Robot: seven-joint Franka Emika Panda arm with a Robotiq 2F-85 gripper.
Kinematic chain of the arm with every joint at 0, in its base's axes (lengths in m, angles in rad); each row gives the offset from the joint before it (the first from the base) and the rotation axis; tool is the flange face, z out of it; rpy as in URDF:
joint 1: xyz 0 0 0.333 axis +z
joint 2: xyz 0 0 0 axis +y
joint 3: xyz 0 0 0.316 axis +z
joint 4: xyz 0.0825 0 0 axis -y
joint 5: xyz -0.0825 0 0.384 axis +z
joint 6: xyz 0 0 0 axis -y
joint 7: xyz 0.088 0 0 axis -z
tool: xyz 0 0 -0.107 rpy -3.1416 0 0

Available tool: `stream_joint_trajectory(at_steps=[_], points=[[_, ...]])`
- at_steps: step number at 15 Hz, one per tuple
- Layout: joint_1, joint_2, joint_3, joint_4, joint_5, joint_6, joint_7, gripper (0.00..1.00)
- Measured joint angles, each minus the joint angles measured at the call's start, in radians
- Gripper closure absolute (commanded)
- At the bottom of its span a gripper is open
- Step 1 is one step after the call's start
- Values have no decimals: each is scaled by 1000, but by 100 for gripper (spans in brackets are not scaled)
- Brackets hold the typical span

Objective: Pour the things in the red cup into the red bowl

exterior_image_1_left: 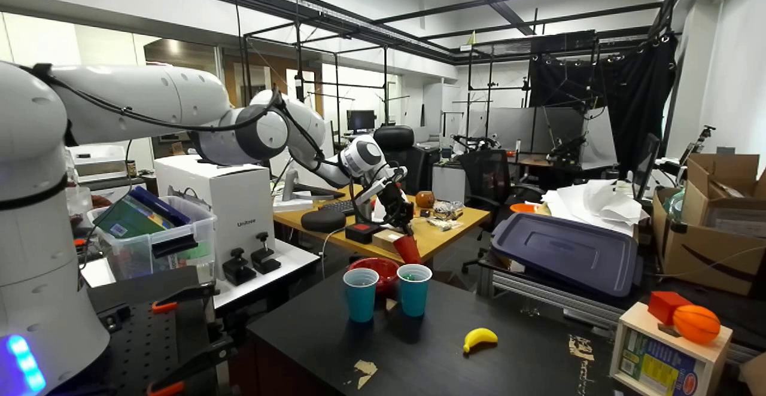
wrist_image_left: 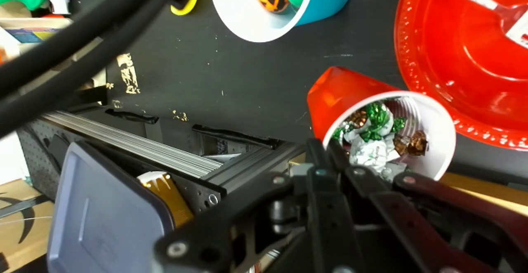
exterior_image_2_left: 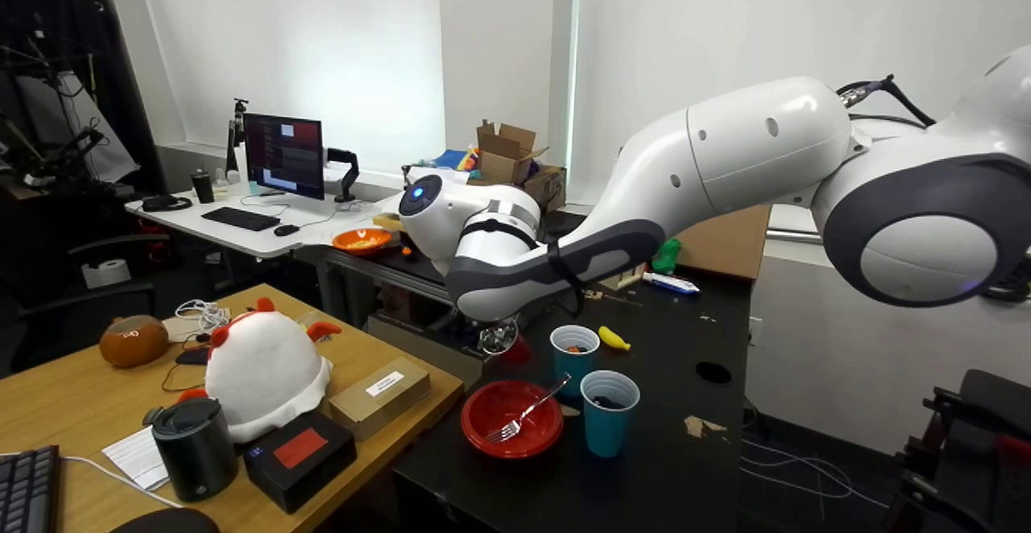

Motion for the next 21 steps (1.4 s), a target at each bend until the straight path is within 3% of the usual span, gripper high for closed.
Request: stream_joint_trajectory(at_steps=[9, 21], points=[[50, 11, -59, -1, -17, -28, 140, 99], [51, 13, -81, -36, -85, -54, 187, 99]])
